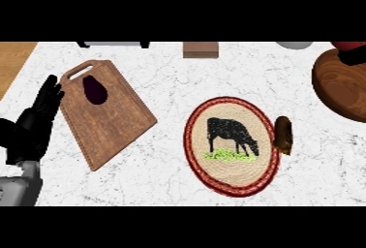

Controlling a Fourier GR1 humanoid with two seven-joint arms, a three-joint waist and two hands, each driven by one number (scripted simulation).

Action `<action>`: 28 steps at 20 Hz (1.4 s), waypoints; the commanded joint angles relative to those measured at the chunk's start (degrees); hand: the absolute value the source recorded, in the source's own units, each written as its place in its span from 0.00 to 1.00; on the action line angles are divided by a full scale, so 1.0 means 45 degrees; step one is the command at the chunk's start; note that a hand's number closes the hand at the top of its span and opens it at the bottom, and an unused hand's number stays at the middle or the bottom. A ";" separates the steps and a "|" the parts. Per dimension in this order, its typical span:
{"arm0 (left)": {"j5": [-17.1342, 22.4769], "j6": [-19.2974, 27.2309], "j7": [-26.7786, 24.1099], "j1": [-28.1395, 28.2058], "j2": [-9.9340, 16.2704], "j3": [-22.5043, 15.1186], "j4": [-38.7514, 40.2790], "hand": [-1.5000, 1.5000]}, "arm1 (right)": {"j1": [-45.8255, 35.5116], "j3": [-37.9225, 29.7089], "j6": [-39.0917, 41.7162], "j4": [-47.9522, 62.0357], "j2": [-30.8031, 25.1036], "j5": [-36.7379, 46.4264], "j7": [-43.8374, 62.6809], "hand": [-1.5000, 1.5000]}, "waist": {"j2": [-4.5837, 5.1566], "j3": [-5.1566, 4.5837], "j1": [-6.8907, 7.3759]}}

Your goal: Pick the tomato from the placemat and place it in the bowl

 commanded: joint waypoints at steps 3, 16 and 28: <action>-0.0157 0.0049 0.0650 -0.0425 -0.0258 0.0038 -0.0317 0.50 | -0.0843 -0.1442 -0.1259 0.4098 -0.0800 -0.0558 -0.3090 1.00 | 0.0068 0.0011 0.0162; -0.0605 -0.0195 0.0042 -0.0302 -0.0558 -0.0140 0.0010 0.50 | -0.1721 -0.2280 -0.0732 1.0274 -0.1976 -0.0354 -0.4043 1.00 | 0.0209 0.0032 0.0561; -0.0102 -0.0647 -0.0167 -0.0570 -0.0302 0.0628 0.0493 0.50 | -0.1376 -0.6271 -0.0666 1.0651 -0.2238 -0.4489 -0.9330 0.00 | 0.0190 0.0090 0.0179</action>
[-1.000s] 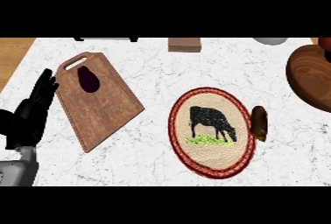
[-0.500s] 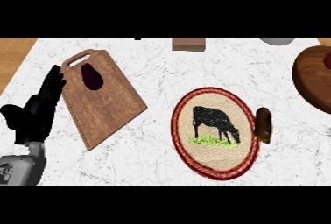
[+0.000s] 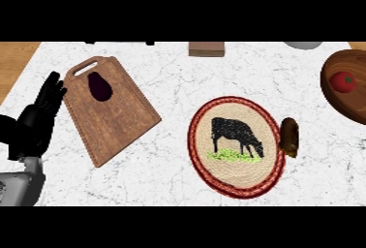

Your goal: Pick the tomato from the placemat and place it in the bowl

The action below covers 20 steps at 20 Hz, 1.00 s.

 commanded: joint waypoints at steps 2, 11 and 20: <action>-0.0084 0.0122 0.0191 0.0029 -0.0041 0.0008 -0.0072 0.50 | -0.0389 -0.2689 -0.0374 -0.0434 0.0021 -0.2736 -0.1502 0.00 | -0.0109 0.0017 -0.0259; -0.0120 -0.0180 0.0087 0.0255 0.0082 0.0315 0.0093 0.50 | 0.2639 -0.4793 0.3083 0.0512 -0.2057 -0.5047 -0.3056 0.00 | -0.0142 -0.0039 -0.0373; -0.0930 0.0653 -0.0151 -0.0127 -0.0834 -0.0031 0.0662 0.50 | 0.5050 -0.5879 0.7164 0.1071 -0.3429 -0.6548 -0.4138 0.00 | -0.0125 -0.0021 -0.0511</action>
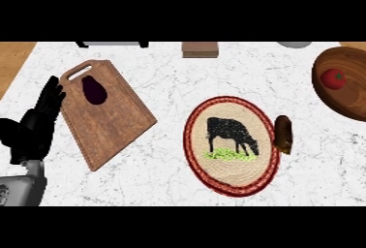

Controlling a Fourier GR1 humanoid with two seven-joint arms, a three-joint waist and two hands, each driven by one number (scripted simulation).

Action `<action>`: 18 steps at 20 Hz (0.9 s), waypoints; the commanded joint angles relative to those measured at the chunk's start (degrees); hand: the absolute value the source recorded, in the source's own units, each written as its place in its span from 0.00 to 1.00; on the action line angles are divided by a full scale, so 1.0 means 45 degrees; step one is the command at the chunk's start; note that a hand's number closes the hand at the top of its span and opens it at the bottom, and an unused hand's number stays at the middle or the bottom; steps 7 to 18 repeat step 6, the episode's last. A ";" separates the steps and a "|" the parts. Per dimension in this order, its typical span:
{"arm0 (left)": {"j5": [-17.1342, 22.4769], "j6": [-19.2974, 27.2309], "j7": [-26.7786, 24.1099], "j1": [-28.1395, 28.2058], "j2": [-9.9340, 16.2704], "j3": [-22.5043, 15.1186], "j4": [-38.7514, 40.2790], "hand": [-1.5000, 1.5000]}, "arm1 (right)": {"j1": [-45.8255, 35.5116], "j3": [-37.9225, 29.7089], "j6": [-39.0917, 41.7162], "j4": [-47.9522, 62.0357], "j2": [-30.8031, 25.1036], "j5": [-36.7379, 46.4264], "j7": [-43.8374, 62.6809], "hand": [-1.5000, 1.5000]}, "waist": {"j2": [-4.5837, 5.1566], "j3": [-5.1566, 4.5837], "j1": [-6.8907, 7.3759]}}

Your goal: Pick the tomato from the placemat and place it in the bowl

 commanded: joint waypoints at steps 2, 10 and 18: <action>0.0336 -0.0526 0.0053 0.0365 0.0237 0.0292 -0.0320 0.50 | 0.1322 -0.0695 0.2186 0.0226 -0.0834 -0.0918 -0.0608 0.00 | -0.0006 0.0016 0.0106; -0.0206 -0.0201 -0.0427 0.0380 -0.0332 0.0033 0.0118 0.50 | 0.1420 -0.0674 0.2748 -0.0037 -0.1049 -0.1348 -0.0412 0.00 | -0.0029 -0.0014 0.0075; -0.0206 -0.0201 -0.0427 0.0380 -0.0332 0.0033 0.0118 0.50 | 0.1420 -0.0674 0.2748 -0.0037 -0.1049 -0.1348 -0.0412 0.00 | -0.0029 -0.0014 0.0075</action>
